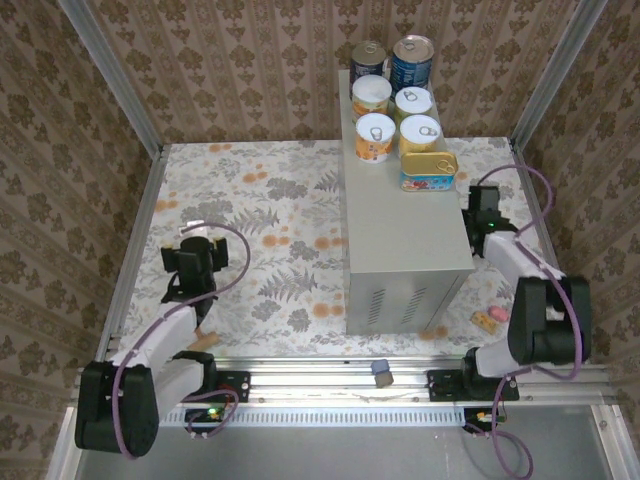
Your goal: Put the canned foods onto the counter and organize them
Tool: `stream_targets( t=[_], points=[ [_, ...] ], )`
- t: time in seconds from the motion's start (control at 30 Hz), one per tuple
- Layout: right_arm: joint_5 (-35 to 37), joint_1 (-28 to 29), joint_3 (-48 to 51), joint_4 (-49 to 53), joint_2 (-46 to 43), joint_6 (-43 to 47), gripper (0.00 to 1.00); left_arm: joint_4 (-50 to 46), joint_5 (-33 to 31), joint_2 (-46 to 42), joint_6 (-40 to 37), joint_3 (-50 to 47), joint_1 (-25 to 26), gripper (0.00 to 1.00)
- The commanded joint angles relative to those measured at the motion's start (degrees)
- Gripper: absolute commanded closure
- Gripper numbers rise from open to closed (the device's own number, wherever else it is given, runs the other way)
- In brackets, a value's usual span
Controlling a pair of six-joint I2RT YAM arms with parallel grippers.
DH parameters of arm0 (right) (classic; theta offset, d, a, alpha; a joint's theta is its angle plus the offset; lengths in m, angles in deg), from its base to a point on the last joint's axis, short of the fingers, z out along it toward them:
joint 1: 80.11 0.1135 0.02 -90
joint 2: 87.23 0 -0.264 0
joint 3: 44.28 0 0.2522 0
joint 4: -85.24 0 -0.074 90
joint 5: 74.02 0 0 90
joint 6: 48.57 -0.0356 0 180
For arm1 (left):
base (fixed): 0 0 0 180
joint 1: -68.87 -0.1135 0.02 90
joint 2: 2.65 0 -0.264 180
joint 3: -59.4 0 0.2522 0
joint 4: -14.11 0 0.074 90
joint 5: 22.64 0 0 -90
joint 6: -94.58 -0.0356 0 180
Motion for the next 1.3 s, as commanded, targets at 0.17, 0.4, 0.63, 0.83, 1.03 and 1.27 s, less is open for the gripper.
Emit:
stream_targets(
  t=[0.17, 0.4, 0.63, 0.83, 1.03, 1.27],
  points=[
    [-1.1, 1.6, 4.3, -17.9, 5.2, 4.3, 0.0, 16.4, 1.4, 8.5, -0.6, -3.2, -0.1, 0.0],
    [-0.7, 3.3, 5.7, -19.6, 4.9, 3.6, 0.0, 22.3, 4.2, 11.8, -2.7, -3.3, 0.2, 0.0],
    [-3.2, 4.0, 10.0, -26.2, 2.4, 2.3, 0.0, 30.5, 6.7, 17.5, -4.4, -2.4, -0.7, 0.0],
    [-4.2, 4.9, 14.4, -35.9, 1.9, 3.4, 0.0, 41.2, 7.6, 27.6, -7.6, -1.3, -2.6, 0.0],
    [-5.3, 5.4, 19.5, -43.7, 0.6, 4.8, 0.0, 40.0, 12.3, 31.4, -4.7, 0.7, -6.1, 0.0],
    [-4.9, 5.6, 25.5, -55.6, 2.2, 4.8, 0.0, 40.1, 13.8, 31.5, -4.9, 0.5, -6.8, 0.0]
  ],
)
